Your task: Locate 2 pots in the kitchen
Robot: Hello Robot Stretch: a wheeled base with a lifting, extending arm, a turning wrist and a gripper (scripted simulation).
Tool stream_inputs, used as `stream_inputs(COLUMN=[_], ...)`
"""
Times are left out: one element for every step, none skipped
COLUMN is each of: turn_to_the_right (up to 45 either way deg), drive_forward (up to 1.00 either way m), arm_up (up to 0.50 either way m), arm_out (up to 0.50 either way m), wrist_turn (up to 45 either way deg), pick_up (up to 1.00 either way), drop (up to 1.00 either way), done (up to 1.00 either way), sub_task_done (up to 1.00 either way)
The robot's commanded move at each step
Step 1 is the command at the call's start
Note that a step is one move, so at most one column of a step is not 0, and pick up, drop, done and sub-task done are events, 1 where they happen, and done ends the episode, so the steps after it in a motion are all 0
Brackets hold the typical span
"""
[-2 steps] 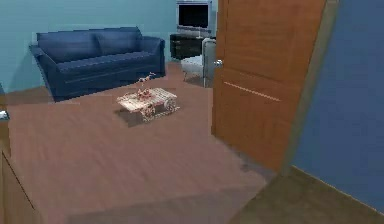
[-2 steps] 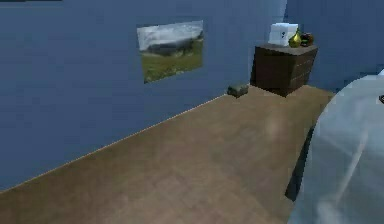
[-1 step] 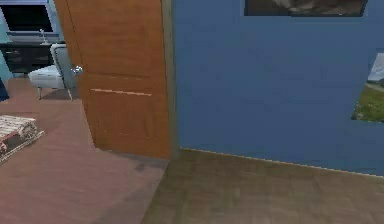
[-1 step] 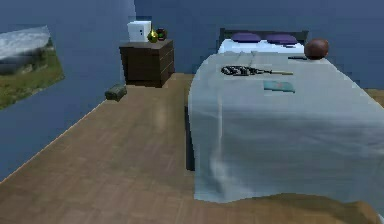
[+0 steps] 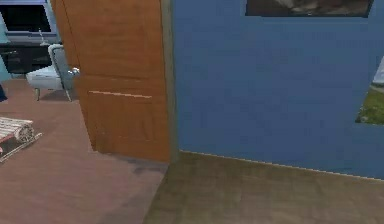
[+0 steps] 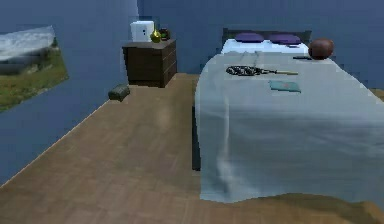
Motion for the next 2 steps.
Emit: stream_inputs(turn_to_the_right=[-45.0, -6.0], drive_forward=[0.0, 0.0], arm_up=[0.0, 0.0], arm_out=[0.0, 0.0], wrist_turn=[0.0, 0.0], pick_up=[0.0, 0.0], drop=[0.0, 0.0], done=[0.0, 0.0], sub_task_done=[0.0, 0.0])
